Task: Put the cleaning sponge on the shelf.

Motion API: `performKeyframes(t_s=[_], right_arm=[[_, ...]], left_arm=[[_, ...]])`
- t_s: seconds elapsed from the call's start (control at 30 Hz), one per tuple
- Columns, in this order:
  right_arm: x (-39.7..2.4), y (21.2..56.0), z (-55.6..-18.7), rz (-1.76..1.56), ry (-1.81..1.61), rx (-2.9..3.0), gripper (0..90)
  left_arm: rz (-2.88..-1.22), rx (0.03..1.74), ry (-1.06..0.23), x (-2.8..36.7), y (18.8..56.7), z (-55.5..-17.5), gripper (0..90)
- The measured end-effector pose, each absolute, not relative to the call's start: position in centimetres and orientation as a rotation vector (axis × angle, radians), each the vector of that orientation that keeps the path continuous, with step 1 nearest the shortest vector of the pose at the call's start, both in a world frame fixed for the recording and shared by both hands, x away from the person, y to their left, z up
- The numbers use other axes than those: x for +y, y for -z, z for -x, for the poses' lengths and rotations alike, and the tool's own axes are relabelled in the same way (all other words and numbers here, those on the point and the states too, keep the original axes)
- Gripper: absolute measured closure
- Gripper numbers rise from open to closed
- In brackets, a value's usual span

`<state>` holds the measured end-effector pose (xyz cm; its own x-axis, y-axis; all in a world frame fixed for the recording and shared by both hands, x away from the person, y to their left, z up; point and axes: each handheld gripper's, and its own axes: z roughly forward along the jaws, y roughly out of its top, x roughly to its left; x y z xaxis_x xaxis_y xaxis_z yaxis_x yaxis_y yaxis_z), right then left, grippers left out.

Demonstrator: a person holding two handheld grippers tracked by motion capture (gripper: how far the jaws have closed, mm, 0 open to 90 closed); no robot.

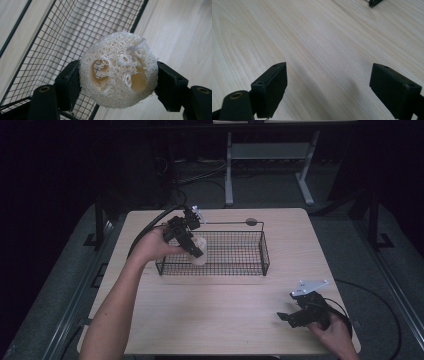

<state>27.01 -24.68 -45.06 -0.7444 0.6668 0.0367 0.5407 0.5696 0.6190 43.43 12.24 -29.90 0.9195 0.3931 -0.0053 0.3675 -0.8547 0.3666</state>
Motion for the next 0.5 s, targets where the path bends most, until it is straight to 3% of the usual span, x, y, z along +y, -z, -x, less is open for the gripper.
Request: performKeyframes(t_s=[0.5], right_arm=[[-24.7, 45.1, -27.0, -1.016, -0.914, 2.600, 14.2]], left_arm=[[-2.692, 0.638, -0.100, 12.4, 31.2, -45.7, 28.4]])
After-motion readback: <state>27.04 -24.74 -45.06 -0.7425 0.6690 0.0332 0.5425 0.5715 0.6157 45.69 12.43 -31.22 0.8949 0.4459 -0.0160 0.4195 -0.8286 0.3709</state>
